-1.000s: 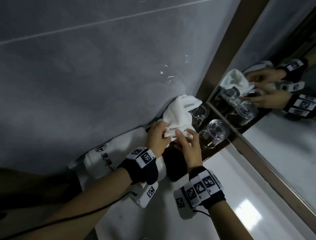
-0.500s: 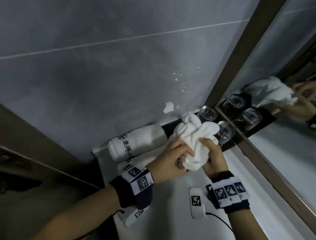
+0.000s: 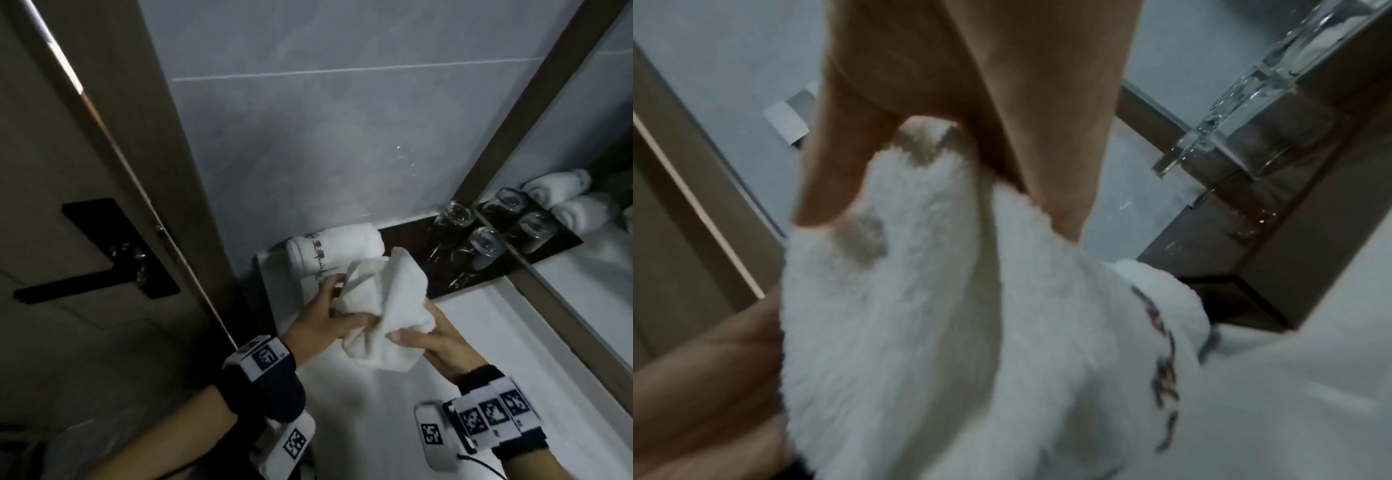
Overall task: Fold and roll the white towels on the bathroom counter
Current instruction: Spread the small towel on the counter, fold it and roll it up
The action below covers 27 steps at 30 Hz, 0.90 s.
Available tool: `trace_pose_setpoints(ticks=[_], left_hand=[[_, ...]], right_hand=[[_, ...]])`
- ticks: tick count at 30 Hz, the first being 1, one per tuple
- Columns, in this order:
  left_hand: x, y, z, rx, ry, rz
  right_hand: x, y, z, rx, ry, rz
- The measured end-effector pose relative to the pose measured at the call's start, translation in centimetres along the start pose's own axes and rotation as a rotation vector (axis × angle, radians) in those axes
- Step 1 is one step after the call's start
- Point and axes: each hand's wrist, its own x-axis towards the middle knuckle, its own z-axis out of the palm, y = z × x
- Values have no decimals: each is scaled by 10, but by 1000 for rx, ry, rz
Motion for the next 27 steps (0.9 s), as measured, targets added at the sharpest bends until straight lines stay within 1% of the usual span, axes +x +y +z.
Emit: trace_pose_setpoints(ticks=[1, 2, 4, 6, 8, 11, 12, 15, 19, 20, 22, 24, 25, 27], left_hand=[[-9, -7, -2, 78, 22, 19], [-18, -16, -3, 148, 59, 46], [-36, -31, -3, 191, 120, 82], [-55, -47, 1, 205, 120, 57], [-64, -54, 0, 216, 109, 22], [-78, -59, 0, 160, 118, -12], [-81, -59, 1, 178, 144, -7], [-88, -55, 2, 343, 241, 30], [-94, -47, -9, 494, 338, 50], [-95, -46, -14, 521, 365, 49], [-95, -46, -24, 492, 406, 50], [-96, -47, -29, 489, 418, 32], [-96, -48, -29, 520, 404, 0], [-95, -54, -25, 617, 318, -86]], right_hand=[[-5, 4, 7, -22, -35, 42], [-11, 10, 14, -50, -32, 77], [-19, 20, 27, -135, 68, 120], [-30, 28, 39, -231, 211, 110], [-32, 33, 40, -200, 305, 91], [-48, 32, 40, -105, 392, 54], [-53, 30, 38, -114, 421, 31], [-64, 24, 28, -181, 531, -33], [-79, 10, 10, -287, 640, -133], [-82, 6, 5, -282, 673, -149], [-89, -1, -8, -265, 736, -171], [-94, -5, -18, -225, 754, -169], [-96, -6, -22, -188, 734, -159], [-99, -9, -23, -158, 648, -146]])
